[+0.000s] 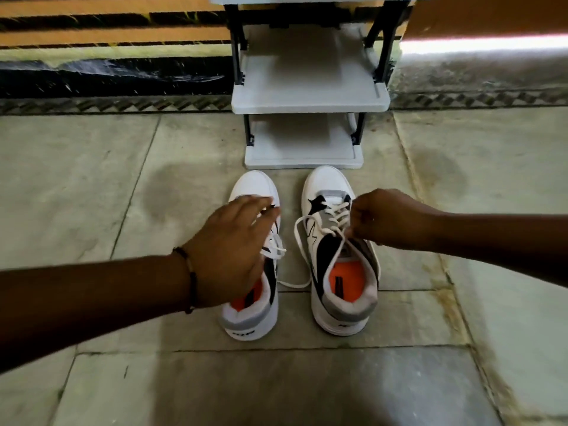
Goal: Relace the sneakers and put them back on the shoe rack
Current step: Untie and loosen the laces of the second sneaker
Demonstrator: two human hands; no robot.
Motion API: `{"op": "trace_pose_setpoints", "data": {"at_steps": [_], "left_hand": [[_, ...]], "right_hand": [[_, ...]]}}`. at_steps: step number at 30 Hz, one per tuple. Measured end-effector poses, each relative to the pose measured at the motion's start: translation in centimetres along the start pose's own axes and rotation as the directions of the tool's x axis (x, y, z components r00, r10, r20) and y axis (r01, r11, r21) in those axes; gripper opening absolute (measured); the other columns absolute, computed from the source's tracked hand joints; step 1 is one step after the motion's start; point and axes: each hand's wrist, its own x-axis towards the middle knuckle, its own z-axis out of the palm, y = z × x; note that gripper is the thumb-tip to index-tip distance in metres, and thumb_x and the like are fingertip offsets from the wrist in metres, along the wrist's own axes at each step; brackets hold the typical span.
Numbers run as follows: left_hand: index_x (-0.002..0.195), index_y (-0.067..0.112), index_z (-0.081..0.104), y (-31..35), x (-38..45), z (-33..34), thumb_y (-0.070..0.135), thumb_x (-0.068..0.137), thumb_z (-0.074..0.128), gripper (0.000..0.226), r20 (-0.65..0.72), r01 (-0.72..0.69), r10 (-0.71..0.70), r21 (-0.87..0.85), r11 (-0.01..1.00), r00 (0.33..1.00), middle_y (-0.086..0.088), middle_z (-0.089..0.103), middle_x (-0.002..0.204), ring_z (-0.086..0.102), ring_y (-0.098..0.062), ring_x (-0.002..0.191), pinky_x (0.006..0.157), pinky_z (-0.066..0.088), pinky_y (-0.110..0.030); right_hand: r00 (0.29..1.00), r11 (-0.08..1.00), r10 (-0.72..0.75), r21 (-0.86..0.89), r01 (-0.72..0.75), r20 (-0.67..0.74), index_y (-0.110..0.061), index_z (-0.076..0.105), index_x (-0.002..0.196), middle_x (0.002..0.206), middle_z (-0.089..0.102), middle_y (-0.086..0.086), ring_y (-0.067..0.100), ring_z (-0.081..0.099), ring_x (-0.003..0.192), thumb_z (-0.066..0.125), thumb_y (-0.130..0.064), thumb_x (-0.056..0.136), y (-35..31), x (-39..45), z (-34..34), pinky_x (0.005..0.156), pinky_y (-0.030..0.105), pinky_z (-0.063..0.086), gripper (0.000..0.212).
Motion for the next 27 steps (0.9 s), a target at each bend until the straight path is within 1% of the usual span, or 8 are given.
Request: {"op": "trace_pose_setpoints", "data": {"at_steps": [2,5,8,13,17,20,23,27], "left_hand": [[0.137,0.017,0.032,1.0,2.6,-0.9,0.04,0.079,0.029,0.063,0.107,-0.087,0.088,-0.011,0.996,0.99,-0.007,0.041,0.143,0.035,-0.028,0.133,0.11,0.032,-0.046],[0.126,0.019,0.046,2.6,7.1,0.0,0.038,0.086,0.046,0.044,0.343,0.022,-0.02,-0.002,1.0,0.939,-0.009,0.048,0.132,0.042,-0.03,0.123,0.101,0.04,-0.044],[0.101,0.012,0.062,3.5,8.4,1.6,0.032,0.086,0.048,0.029,0.239,0.073,-0.056,-0.064,0.995,0.969,-0.014,0.06,0.113,0.054,-0.033,0.106,0.087,0.048,-0.044],[0.07,0.014,0.05,3.5,7.2,2.6,0.031,0.088,0.043,0.026,0.125,0.12,-0.09,-0.268,0.956,0.988,-0.016,0.065,0.085,0.059,-0.033,0.083,0.068,0.041,-0.033],[0.07,0.0,0.059,4.1,8.2,3.0,0.041,0.087,0.049,0.046,0.253,0.349,-0.243,-0.604,0.717,0.937,-0.02,0.057,0.07,0.054,-0.029,0.069,0.068,0.042,-0.036],[0.07,0.011,0.055,4.9,8.7,3.2,0.027,0.082,0.06,0.021,0.327,0.423,-0.271,-0.754,0.502,0.905,-0.006,0.052,0.066,0.048,-0.018,0.064,0.068,0.042,-0.029],[0.067,0.016,0.051,5.3,8.7,3.1,0.018,0.083,0.059,0.018,0.371,0.46,-0.293,-0.814,0.354,0.881,0.002,0.048,0.061,0.044,-0.01,0.057,0.047,0.039,-0.012],[0.067,0.017,0.055,5.2,8.1,2.7,0.018,0.086,0.055,0.019,0.39,0.462,-0.319,-0.867,0.189,0.864,-0.002,0.061,0.072,0.054,-0.002,0.059,0.037,0.034,-0.007]], "right_hand": [[0.999,0.999,0.051,0.0,-0.051,0.003,-0.011,0.063,0.078,0.071,0.059,0.001,0.013,0.052,0.061,0.063,-0.032,0.083,0.2,0.7,0.0,0.055,0.025,0.041,0.021],[0.985,0.962,0.166,0.213,-0.171,0.043,-0.008,0.063,0.072,0.064,0.061,0.007,0.019,0.055,0.056,0.068,-0.029,0.08,0.6,0.9,0.6,0.046,0.023,0.042,0.024],[0.977,0.858,0.215,0.48,-0.184,-0.011,-0.003,0.062,0.069,0.068,0.06,0.012,0.023,0.056,0.063,0.07,-0.019,0.079,0.9,0.9,1.8,0.046,0.025,0.043,0.02],[0.972,0.719,0.227,0.683,-0.127,-0.058,0.01,0.064,0.089,0.071,0.06,0.007,0.014,0.053,0.061,0.065,-0.006,0.081,0.8,0.4,2.7,0.04,0.014,0.041,0.018],[0.967,0.628,0.25,0.768,-0.129,-0.042,0.01,0.064,0.092,0.077,0.059,0.013,0.018,0.052,0.067,0.061,-0.011,0.086,0.8,0.3,2.6,0.048,0.023,0.041,0.022],[0.965,0.593,0.261,0.794,-0.135,-0.031,0.013,0.062,0.095,0.074,0.061,0.01,0.01,0.053,0.056,0.06,-0.009,0.087,1.0,0.2,2.5,0.041,0.017,0.04,0.023],[0.965,0.546,0.26,0.826,-0.141,-0.007,0.012,0.061,0.097,0.073,0.064,0.008,0.007,0.054,0.05,0.058,-0.007,0.087,1.2,0.0,2.6,0.041,0.016,0.042,0.022],[0.967,0.503,0.255,0.853,-0.137,0.005,0.008,0.062,0.098,0.076,0.065,0.01,0.012,0.054,0.055,0.056,-0.005,0.089,1.2,-0.1,2.4,0.046,0.021,0.045,0.018]]}}
